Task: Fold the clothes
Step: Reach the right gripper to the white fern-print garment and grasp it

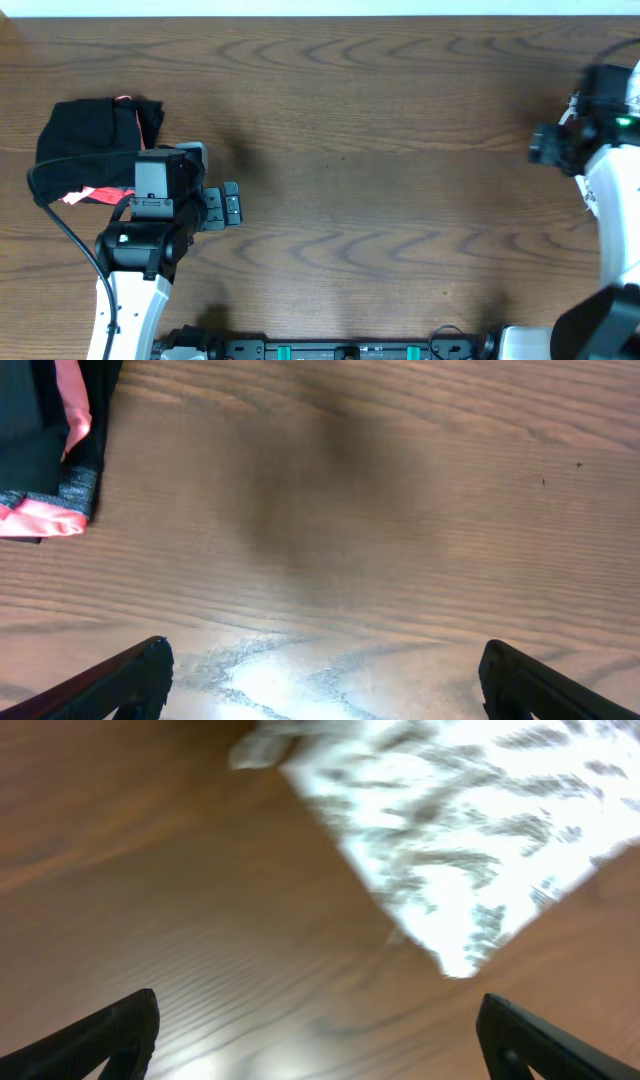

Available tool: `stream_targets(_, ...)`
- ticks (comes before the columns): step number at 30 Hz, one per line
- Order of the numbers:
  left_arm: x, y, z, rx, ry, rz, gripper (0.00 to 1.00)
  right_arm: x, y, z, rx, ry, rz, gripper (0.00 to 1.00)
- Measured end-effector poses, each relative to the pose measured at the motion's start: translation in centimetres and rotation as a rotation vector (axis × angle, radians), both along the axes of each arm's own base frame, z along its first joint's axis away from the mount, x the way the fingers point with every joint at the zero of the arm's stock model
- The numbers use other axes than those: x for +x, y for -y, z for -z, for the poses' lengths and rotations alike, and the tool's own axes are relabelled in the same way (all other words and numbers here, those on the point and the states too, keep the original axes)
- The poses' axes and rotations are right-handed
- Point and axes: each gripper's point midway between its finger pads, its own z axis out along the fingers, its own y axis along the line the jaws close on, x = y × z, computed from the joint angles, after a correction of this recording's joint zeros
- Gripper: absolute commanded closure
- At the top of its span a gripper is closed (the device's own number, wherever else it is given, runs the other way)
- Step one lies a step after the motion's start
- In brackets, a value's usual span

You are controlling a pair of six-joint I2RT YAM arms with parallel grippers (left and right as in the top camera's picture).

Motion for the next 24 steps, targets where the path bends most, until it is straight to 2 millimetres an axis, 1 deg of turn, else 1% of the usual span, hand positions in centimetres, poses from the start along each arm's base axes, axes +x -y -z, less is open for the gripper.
stream_targets(1, 0.0, 0.0, 0.0, -0.002, 0.000, 0.001, 0.02, -0.2, 1.7, 0.4, -0.007, 0.003, 0.041, 0.01)
stream_targets(2, 0.0, 0.1, 0.0, -0.003, 0.000, 0.001, 0.02, -0.4, 3.7, 1.0, -0.010, 0.006, 0.086, 0.01)
stream_targets(4, 0.0, 0.1, 0.0, -0.003, 0.000, 0.002, 0.02, -1.1, 6.4, 2.3, -0.007, -0.013, 0.134, 0.01)
stream_targets(5, 0.0, 0.1, 0.0, -0.003, 0.000, 0.002, 0.02, -1.6, 7.5, 3.3, 0.008, -0.034, 0.153, 0.01)
stream_targets(7, 0.0, 0.1, 0.0, -0.006, 0.000, 0.003, 0.02, -2.3, 8.5, 5.2, 0.040, -0.071, 0.172, 0.01)
stream_targets(11, 0.0, 0.2, 0.0, -0.008, 0.000, 0.004, 0.02, -2.0, 9.2, 8.5, 0.085, -0.115, 0.168, 0.01)
stream_targets(14, 0.0, 0.2, 0.0, -0.009, -0.001, 0.005, 0.02, -1.4, 9.3, 10.3, 0.101, -0.123, 0.158, 0.01)
stream_targets(18, 0.0, 0.2, 0.0, -0.010, -0.001, 0.003, 0.02, -0.8, 9.7, 11.8, 0.101, -0.130, 0.153, 0.01)
stream_targets(21, 0.0, 0.2, 0.0, -0.010, 0.000, 0.003, 0.02, -0.3, 10.3, 12.5, 0.080, -0.122, 0.151, 0.01)
stream_targets(24, 0.0, 0.2, 0.0, -0.010, 0.000, 0.003, 0.02, 0.2, 10.9, 13.1, 0.059, -0.119, 0.143, 0.04)
